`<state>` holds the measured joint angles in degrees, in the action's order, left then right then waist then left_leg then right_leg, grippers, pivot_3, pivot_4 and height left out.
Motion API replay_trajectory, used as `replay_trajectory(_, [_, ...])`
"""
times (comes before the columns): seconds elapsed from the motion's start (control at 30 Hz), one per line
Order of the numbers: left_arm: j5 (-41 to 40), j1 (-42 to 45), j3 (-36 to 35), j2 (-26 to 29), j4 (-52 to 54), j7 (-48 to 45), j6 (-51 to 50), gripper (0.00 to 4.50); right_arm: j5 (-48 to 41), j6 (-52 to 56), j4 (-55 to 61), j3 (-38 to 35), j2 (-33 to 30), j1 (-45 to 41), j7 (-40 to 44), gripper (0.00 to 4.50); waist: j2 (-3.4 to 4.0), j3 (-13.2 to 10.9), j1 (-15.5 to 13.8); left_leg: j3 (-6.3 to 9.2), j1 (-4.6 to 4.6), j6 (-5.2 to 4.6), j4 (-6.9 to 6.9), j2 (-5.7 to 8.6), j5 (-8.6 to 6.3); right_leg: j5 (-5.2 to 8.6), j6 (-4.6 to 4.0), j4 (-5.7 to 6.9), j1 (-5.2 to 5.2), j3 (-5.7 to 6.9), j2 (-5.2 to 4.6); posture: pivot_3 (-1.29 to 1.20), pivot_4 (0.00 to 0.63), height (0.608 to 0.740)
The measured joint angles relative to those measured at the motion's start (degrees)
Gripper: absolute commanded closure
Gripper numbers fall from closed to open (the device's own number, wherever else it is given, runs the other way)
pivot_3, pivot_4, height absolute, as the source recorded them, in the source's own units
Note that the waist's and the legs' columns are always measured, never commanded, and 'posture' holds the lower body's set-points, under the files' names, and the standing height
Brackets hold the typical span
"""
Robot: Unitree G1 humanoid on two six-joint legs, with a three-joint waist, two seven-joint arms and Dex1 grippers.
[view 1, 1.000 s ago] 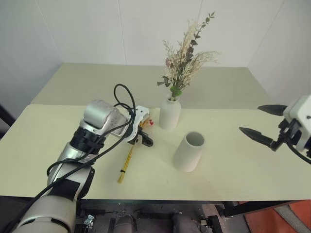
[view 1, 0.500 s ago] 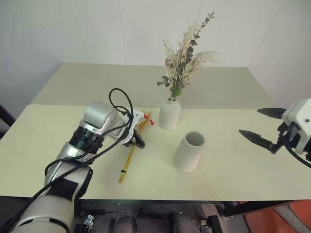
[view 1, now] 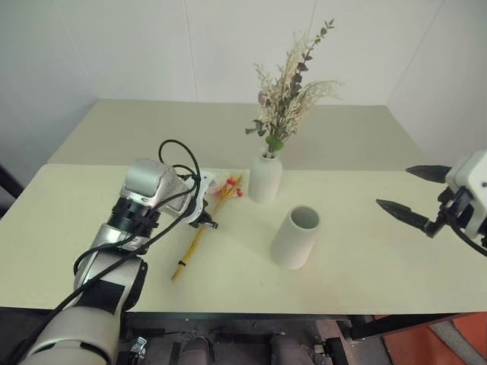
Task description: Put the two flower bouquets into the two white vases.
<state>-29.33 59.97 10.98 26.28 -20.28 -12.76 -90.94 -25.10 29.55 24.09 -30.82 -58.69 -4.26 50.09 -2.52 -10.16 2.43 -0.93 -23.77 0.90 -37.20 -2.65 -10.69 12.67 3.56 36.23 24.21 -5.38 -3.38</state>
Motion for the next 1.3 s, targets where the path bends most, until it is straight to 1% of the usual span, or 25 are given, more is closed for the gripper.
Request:
replay_trajectory(0.1, [2.33,0.21,-5.15,0.27,-1.61,0.86,3.95,4.48,-0.71,0.0,-0.02,-0.37,-0.36,0.16,1.17,0.0,-0.01,0.0,0.0,0.02,-0.04,0.0,0.01,0.0,0.0,-0.01,-0.01,-0.03,0.03,0.01,0.01,0.0,0.15,0.74])
replay_trajectory(0.17, [3.35,1.05,-8.63,1.4,-2.42,0.83,6.36,4.48,-1.07,-0.04,-0.21,-1.76,-0.36,0.64,2.54,0.0,-0.01,0.0,-0.06,0.01,-0.07,0.0,0.01,0.0,0.0,-0.01,-0.01,-0.08,0.02,0.01,0.0,0.0,0.15,0.74])
replay_trajectory(0.27, [3.25,0.83,-16.7,2.12,-0.72,0.51,12.75,4.48,-2.51,-1.08,-1.4,-5.47,-0.23,2.09,5.7,0.0,-0.01,-0.01,-0.22,0.01,-0.12,0.01,0.02,0.02,0.0,-0.04,-0.04,-0.12,0.03,0.03,-0.04,0.0,0.15,0.74])
replay_trajectory(0.33, [1.11,0.28,-24.18,1.31,1.99,-0.84,19.37,4.48,-3.22,-3.74,-1.96,-8.05,0.28,3.94,8.93,0.0,-0.02,-0.01,-0.35,0.01,-0.12,0.01,0.02,0.01,0.0,-0.06,-0.06,-0.15,0.01,0.06,-0.04,0.0,0.15,0.74])
replay_trajectory(0.37, [-0.74,-0.41,-28.31,0.3,4.41,-2.74,24.95,4.48,-3.25,-4.89,-2.32,-9.18,0.59,4.99,10.38,0.0,-0.03,-0.02,-0.45,0.01,-0.13,0.01,0.02,0.0,0.0,-0.09,-0.11,-0.16,-0.01,0.07,-0.05,0.0,0.15,0.74])
replay_trajectory(0.43, [-4.73,-2.35,-34.36,-2.03,10.08,-8.57,36.24,4.48,-3.36,-6.04,-3.01,-10.79,0.92,5.97,12.32,0.0,-0.03,-0.01,-0.58,-0.06,-0.11,0.02,0.01,0.01,-0.01,-0.22,-0.31,-0.16,-0.05,0.05,-0.08,0.0,0.15,0.74])
replay_trajectory(0.47, [-7.08,-2.61,-36.05,-2.69,12.12,-11.84,39.64,4.48,-3.42,-6.48,-3.38,-11.49,0.93,6.3,13.03,0.0,-0.03,-0.01,-0.63,-0.06,-0.1,0.02,-0.01,0.01,0.0,-0.23,-0.31,-0.16,-0.05,0.05,-0.07,0.0,0.15,0.74])
replay_trajectory(0.53, [-11.38,-2.61,-37.51,-3.24,14.46,-16.6,41.98,4.48,-3.93,-7.15,-3.39,-12.62,1.06,7.17,14.08,0.0,-0.02,-0.01,-0.64,-0.06,-0.01,0.01,-0.02,0.01,0.0,-0.11,-0.1,-0.13,-0.14,0.05,-0.06,0.0,0.15,0.74])
replay_trajectory(0.63, [-17.28,-2.53,-37.84,-8.14,16.35,-25.11,47.53,4.48,-5.51,-7.89,-3.27,-14.22,1.9,9.29,16.08,0.0,-0.02,0.0,-1.18,-0.05,0.02,0.01,-0.11,0.01,0.0,-0.05,0.04,-0.14,-0.25,0.07,-0.06,0.0,0.15,0.74])
replay_trajectory(0.7, [-20.48,-2.17,-36.36,-10.61,15.71,-29.73,48.83,4.48,-5.55,-7.94,-3.2,-15.0,2.54,10.55,16.3,0.0,-0.02,0.0,-1.4,-0.06,0.0,0.01,-0.18,0.02,0.0,-0.06,0.06,-0.15,-0.25,0.03,-0.06,0.0,0.15,0.74])
replay_trajectory(0.8, [-21.98,-0.18,-33.44,-14.01,12.21,-32.91,48.8,4.48,-5.51,-7.99,-2.23,-15.95,3.78,13.16,16.17,0.0,-0.03,0.01,-1.73,-0.04,-0.04,0.01,-0.21,0.03,0.0,-0.06,0.07,-0.17,-0.26,0.05,-0.06,0.0,0.15,0.74])
replay_trajectory(0.97, [-22.31,1.53,-25.63,-19.13,8.65,-37.46,48.84,4.48,-5.46,-7.87,1.24,-18.43,5.86,18.58,15.54,0.0,-0.04,0.0,-1.54,-0.02,-0.11,-0.01,-0.21,0.05,-0.02,-0.04,0.1,-0.21,-0.18,0.01,-0.05,0.0,0.15,0.74])
replay_trajectory(1.03, [-22.23,2.15,-23.38,-19.77,7.39,-38.88,48.68,4.48,-5.46,-7.71,2.65,-19.67,6.94,20.37,14.95,0.0,-0.03,0.0,-1.23,-0.02,-0.1,-0.02,-0.2,0.05,-0.02,-0.04,0.1,-0.17,-0.13,-0.02,-0.03,0.0,0.15,0.74])
replay_trajectory(1.17, [-18.18,2.3,-17.96,-18.95,7.04,-44.07,51.29,4.48,-5.52,-6.44,5.32,-22.66,7.97,23.84,13.66,0.0,0.01,0.03,-0.92,-0.01,-0.03,-0.01,-0.19,0.05,-0.02,-0.05,0.08,-0.16,-0.18,-0.04,-0.02,0.0,0.15,0.74])
replay_trajectory(1.3, [-16.67,2.28,-15.69,-17.81,6.59,-48.92,52.83,4.48,-5.57,-5.75,7.06,-24.15,8.88,26.15,13.09,0.0,0.02,0.03,-0.76,-0.01,-0.04,-0.01,-0.19,0.05,-0.02,-0.04,0.07,-0.19,-0.17,-0.04,-0.02,0.0,0.15,0.74])
